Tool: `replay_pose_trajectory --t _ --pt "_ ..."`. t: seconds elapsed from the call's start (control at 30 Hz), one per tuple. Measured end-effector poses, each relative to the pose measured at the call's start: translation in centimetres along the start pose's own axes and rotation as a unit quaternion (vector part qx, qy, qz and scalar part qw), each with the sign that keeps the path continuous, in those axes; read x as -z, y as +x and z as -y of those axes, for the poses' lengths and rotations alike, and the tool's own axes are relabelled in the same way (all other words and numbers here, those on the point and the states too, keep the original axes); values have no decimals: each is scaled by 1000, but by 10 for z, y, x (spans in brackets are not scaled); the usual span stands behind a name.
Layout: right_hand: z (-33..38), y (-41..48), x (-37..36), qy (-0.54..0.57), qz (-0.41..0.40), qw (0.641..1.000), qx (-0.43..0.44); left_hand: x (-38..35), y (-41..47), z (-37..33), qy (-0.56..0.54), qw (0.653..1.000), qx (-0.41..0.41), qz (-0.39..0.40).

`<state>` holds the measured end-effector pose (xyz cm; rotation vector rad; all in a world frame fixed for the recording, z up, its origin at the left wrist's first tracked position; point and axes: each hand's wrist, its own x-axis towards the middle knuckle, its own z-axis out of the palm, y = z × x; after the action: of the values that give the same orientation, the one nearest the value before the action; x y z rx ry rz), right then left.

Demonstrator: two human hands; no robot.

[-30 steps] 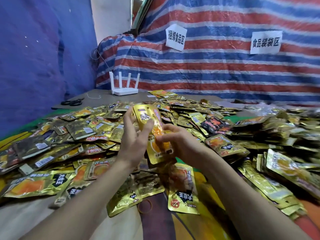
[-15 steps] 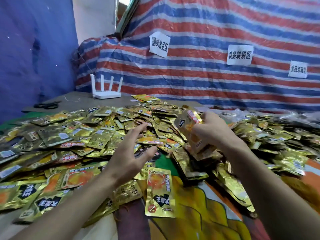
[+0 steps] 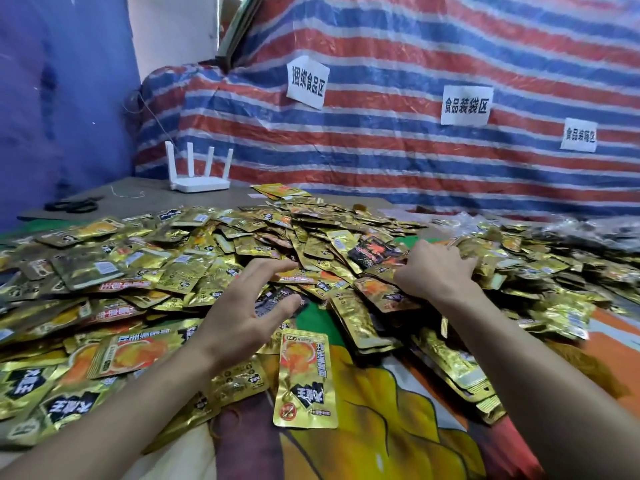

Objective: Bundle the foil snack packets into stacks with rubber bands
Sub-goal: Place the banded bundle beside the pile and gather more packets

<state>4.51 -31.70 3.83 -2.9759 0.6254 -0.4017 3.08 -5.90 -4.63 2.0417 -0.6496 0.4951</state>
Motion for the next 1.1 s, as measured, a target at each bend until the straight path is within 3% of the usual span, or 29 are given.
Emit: replay_pose_trajectory --t 0.1,0.23,0.37,0.47,0.63,0.77,0.93,1.1 --pt "8 -6 2 0 -27 999 24 2 1 1 11 1000 5 -1" --pt "33 -16 -3 48 -80 984 149 14 9 4 72 996 50 3" --pt "70 -32 -15 98 -19 956 276 38 18 6 164 979 121 -14" --pt "97 -39 -28 95 42 941 322 56 22 8 239 959 151 -11" --pt "133 -33 -53 57 102 940 320 83 19 24 396 891 208 76" --pt "152 -17 -70 28 106 948 298 100 19 46 447 837 268 165" --pt "173 -3 -79 90 237 922 295 98 25 63 435 808 347 195" --pt "182 2 -96 33 218 924 312 85 32 62 487 796 293 207"
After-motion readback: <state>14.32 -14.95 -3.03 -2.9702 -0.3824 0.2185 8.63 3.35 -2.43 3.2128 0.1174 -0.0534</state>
